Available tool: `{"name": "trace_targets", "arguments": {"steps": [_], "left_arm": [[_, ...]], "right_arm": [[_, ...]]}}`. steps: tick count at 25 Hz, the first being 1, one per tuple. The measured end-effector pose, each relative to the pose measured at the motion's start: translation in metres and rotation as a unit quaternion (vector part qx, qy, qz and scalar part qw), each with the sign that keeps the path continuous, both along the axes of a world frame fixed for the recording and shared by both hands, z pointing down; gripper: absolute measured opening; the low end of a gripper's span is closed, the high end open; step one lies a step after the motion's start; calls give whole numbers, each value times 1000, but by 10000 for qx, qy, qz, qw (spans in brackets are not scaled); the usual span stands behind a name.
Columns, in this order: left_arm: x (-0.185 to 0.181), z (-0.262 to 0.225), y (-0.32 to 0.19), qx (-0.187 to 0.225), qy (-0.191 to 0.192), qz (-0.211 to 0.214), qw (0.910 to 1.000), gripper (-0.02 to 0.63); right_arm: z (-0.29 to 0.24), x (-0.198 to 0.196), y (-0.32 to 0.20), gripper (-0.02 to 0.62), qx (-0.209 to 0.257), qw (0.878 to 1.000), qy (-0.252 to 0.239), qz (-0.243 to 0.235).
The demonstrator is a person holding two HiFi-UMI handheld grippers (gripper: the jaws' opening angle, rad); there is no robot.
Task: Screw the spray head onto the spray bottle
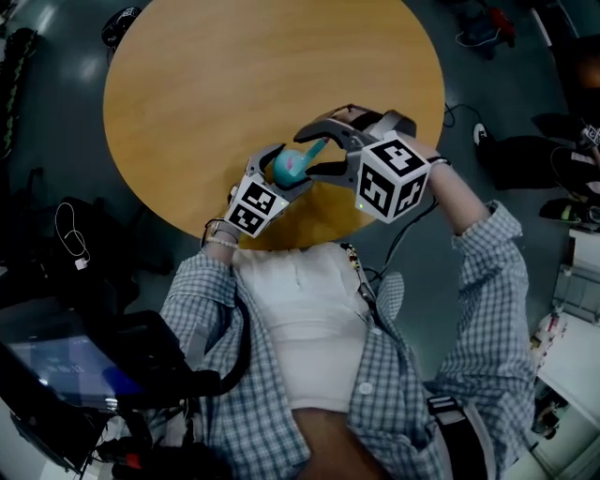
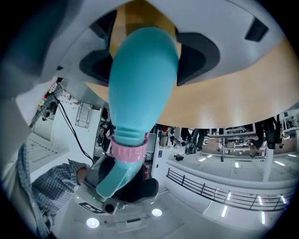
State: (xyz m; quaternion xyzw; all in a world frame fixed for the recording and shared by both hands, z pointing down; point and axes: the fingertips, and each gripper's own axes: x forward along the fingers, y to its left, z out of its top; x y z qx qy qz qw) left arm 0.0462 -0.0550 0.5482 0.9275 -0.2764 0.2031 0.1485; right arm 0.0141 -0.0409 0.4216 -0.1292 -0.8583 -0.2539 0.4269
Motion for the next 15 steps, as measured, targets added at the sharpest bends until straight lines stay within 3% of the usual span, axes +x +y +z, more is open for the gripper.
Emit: {"name": "trace_targets", "arguments": {"steps": [3, 6, 8, 11, 15], "left_arm": [[1, 0, 0, 3, 5, -2, 10000, 405], [2, 1, 0, 0, 7, 1, 10000, 404], [2, 1, 0, 4, 2, 2, 10000, 405], [3, 0, -1, 14, 7, -3, 10000, 405], [11, 2, 1, 21, 64, -5, 10000, 405]], "right_arm": [[18, -1, 12, 230, 220, 9954, 545, -752], [36, 6, 16, 229, 687, 9808, 1053, -1488], [41, 8, 14, 158, 1019, 9690, 1252, -1872], [44, 8, 9, 146, 1365, 9531, 1486, -2257], [44, 10, 14, 121, 1347, 9447, 1647, -2496]]}}
